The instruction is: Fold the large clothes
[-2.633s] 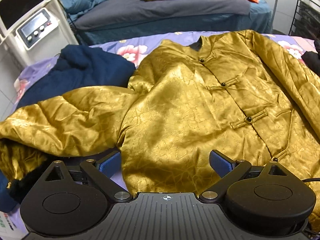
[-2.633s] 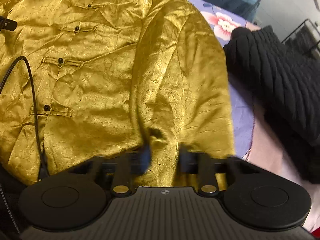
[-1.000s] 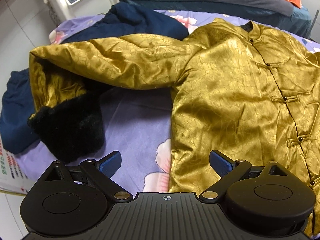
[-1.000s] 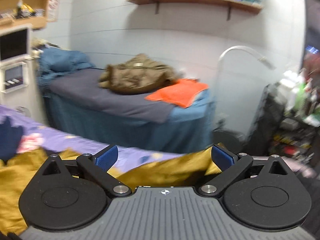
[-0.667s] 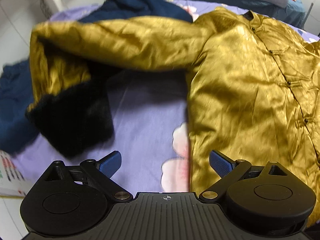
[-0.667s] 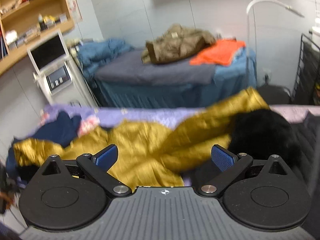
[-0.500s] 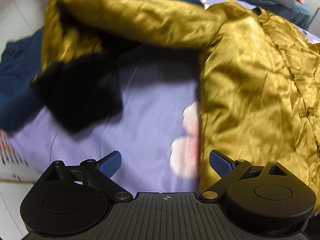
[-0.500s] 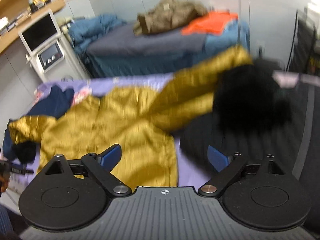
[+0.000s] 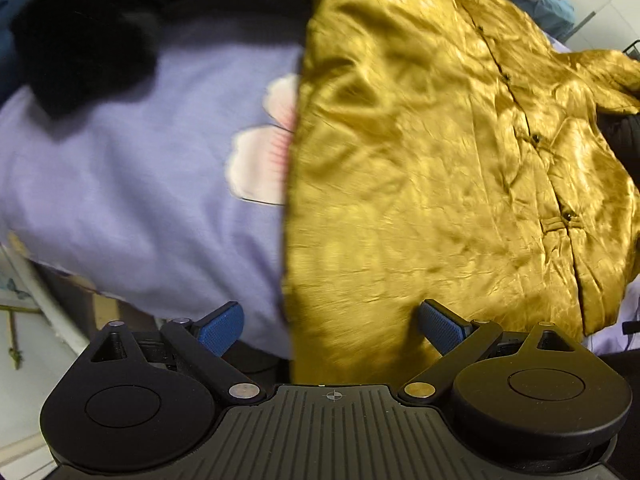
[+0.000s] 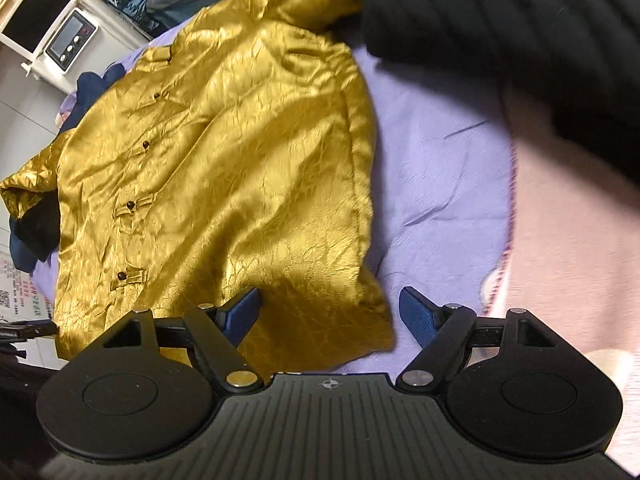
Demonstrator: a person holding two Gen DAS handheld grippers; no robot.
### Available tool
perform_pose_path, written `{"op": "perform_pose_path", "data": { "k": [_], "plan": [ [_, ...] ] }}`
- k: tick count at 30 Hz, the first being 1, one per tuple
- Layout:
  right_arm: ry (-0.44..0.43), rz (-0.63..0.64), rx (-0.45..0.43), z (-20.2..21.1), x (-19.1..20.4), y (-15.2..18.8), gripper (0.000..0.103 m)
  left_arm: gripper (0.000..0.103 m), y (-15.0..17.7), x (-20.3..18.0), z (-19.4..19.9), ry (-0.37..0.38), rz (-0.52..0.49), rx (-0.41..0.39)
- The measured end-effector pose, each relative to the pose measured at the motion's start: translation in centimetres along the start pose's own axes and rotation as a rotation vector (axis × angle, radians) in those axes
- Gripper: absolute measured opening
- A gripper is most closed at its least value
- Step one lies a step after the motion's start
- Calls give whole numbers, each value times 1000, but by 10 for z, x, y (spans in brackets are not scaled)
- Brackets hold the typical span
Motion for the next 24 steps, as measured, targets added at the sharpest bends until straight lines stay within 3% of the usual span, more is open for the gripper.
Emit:
{"op": "perform_pose_path", "data": {
  "k": [2, 3, 4, 7, 8, 9, 11, 14, 17, 20, 23, 24],
  "plan": [
    [-5, -1, -1, -4, 4, -2, 80, 103, -1, -6, -9, 12, -6, 10],
    [-5, 7, 5, -6, 7, -4, 71, 103, -2, -9, -13, 14, -1, 18],
    [-7, 13, 25, -9, 10, -5, 54, 103, -2, -14, -15, -3, -3, 22],
    [-43, 0, 82, -12, 16, -11, 22, 94, -6, -19, -5, -25, -29, 27],
    [-51, -1, 77, -8, 19, -13, 20, 72, -9, -18, 2, -7, -13, 23],
    [-67, -15, 71, -2, 20, -15, 19, 58, -13, -16, 13, 43, 10, 6],
    [-145, -91, 48, 16, 21, -20, 17, 58, -26, -19, 40, 88, 21, -40],
    [-276, -181, -8, 59, 21, -30, 14, 57, -46, -35, 73, 90, -63, -77],
    [-308, -173, -55, 103, 22, -37, 14, 56, -50, -45, 80, 90, -96, -19],
    [-263, -179, -43, 125, 11, -34, 14, 60, -38, -39, 60, 96, -59, 93],
    [-150, -148, -6, 117, -1, -25, 16, 100, -18, -26, 22, 9, -38, 162],
    [-91, -141, 20, 105, -4, -21, 23, 103, -15, -21, 12, -19, -35, 173]
  ]
}}
Point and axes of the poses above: each gripper's, at about its wrist camera, not at the fingertips, and z roughly against the way its jaws point, x to its left, y to its underside, the point moved 3 cm from there along -z, roughly the way its jaws point, and after that the axes turned 9 degrees about y, right-handed, at the moved point
